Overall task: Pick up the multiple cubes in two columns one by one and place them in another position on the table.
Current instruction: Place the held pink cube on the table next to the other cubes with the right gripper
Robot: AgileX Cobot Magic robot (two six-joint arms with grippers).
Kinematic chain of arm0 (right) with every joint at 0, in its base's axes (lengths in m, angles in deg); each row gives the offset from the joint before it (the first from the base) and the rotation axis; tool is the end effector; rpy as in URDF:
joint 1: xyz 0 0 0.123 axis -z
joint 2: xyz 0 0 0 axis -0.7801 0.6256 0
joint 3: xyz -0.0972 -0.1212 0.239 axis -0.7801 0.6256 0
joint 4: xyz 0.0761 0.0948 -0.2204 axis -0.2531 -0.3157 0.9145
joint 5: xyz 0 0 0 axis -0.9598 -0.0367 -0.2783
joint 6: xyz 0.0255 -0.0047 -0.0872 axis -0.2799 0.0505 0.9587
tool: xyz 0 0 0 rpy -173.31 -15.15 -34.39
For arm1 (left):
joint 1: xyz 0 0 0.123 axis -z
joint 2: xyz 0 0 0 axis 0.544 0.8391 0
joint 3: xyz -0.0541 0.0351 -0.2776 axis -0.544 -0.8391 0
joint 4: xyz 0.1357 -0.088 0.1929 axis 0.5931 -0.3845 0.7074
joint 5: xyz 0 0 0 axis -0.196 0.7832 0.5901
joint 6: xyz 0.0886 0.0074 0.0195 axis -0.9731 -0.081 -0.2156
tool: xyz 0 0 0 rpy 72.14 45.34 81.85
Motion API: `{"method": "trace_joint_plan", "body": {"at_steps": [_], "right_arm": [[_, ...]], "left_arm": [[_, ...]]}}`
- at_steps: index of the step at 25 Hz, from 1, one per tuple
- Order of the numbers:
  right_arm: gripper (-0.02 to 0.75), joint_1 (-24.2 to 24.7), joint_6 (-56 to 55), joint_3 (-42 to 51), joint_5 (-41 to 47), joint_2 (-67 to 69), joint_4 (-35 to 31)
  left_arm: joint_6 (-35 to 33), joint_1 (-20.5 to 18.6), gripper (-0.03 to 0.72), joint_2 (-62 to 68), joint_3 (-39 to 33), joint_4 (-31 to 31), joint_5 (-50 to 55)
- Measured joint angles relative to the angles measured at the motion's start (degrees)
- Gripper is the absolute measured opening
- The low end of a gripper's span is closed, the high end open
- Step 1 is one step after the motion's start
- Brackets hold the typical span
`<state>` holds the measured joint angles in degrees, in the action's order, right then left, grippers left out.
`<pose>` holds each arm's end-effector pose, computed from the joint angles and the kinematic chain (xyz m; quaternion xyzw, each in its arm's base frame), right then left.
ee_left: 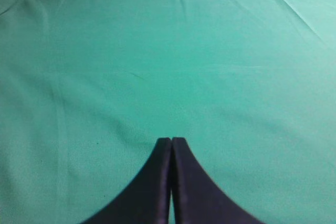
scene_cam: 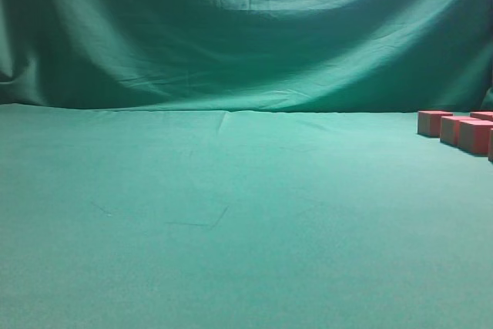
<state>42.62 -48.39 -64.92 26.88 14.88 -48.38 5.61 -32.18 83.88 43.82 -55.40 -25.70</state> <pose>0.1946 0.0354 0.2637 -0.1072 0.9683 0.0418 0.2215 0.0529 -0.0001 0.1774 0.0142 0.7934 0.0071 0.6085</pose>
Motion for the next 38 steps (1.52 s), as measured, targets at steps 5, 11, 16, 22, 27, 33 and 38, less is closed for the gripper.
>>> {"method": "trace_joint_plan", "body": {"at_steps": [5, 11, 16, 22, 27, 33, 38], "right_arm": [[0.047, 0.02, -0.12, -1.63, -2.2, 8.28, 2.02], [0.385, 0.02, -0.24, -2.68, -5.21, 16.24, 2.39], [0.472, 0.02, -0.34, -3.04, -7.82, 20.77, 2.39], [0.498, 0.02, -0.34, -3.04, -11.29, 25.87, 2.54], [0.498, 0.02, -0.34, -3.12, -14.38, 28.94, 2.75], [0.375, 0.02, -0.34, -3.17, -15.45, 31.19, 2.75], [0.267, -0.02, -1.13, -4.42, -12.37, 31.53, 2.75]], "left_arm": [[0.0, 0.0, 0.0, 0.0, 0.0, 0.0, 0.0], [0.0, 0.0, 0.0, 0.0, 0.0, 0.0, 0.0], [0.0, 0.0, 0.0, 0.0, 0.0, 0.0, 0.0], [0.0, 0.0, 0.0, 0.0, 0.0, 0.0, 0.0], [0.0, 0.0, 0.0, 0.0, 0.0, 0.0, 0.0], [0.0, 0.0, 0.0, 0.0, 0.0, 0.0, 0.0], [0.0, 0.0, 0.0, 0.0, 0.0, 0.0, 0.0]]}}
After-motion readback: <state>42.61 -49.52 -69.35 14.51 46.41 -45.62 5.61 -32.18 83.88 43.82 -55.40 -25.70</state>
